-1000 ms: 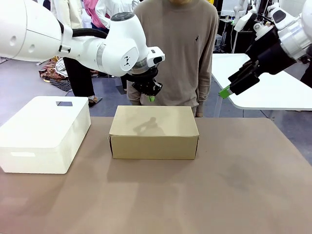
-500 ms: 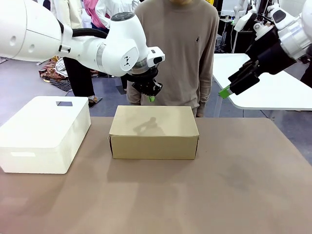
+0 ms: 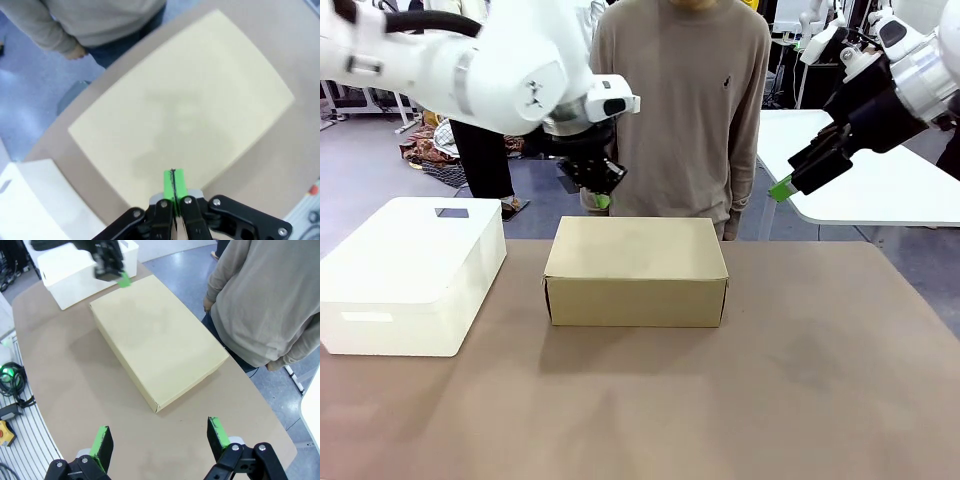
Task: Pack the shoes into the box.
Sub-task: Press down on the lid of the Shoes Box.
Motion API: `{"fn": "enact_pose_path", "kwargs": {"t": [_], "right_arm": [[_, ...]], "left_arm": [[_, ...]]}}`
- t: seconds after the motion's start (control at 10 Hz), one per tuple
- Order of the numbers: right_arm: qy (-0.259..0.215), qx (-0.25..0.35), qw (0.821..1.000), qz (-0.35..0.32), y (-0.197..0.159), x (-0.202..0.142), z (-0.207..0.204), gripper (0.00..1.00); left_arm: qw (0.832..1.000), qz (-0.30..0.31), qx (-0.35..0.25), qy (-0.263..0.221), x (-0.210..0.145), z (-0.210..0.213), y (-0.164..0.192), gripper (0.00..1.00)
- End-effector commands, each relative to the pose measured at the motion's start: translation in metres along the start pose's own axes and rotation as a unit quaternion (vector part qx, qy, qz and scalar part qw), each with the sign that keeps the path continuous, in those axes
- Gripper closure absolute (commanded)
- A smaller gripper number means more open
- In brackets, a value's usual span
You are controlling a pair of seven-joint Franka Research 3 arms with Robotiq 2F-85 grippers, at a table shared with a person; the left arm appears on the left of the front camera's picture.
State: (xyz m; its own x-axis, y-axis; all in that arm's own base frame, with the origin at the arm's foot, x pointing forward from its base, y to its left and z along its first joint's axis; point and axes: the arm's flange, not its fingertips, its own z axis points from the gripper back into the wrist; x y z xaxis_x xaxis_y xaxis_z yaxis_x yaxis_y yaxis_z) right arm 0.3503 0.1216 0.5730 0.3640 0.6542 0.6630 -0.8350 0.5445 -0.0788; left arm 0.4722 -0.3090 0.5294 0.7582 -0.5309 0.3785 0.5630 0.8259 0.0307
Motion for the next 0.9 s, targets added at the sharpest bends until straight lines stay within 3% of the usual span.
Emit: {"fn": "enact_pose_path", "kwargs": {"t": [0.0, 0.4, 0.8], "right_arm": [[0.002, -0.005, 1.000, -0.007, -0.001, 0.003, 0.000, 0.00], [0.002, -0.005, 1.000, -0.007, -0.001, 0.003, 0.000, 0.00], [0.002, -0.005, 1.000, -0.007, -0.001, 0.003, 0.000, 0.00]], "left_arm": [[0.998, -0.050, -0.026, 0.006, -0.034, 0.029, 0.015, 0.81], [0.992, -0.109, -0.054, 0.019, -0.085, 0.073, 0.035, 0.03], [0.980, -0.177, -0.084, 0.044, -0.117, 0.081, 0.044, 0.00]]}}
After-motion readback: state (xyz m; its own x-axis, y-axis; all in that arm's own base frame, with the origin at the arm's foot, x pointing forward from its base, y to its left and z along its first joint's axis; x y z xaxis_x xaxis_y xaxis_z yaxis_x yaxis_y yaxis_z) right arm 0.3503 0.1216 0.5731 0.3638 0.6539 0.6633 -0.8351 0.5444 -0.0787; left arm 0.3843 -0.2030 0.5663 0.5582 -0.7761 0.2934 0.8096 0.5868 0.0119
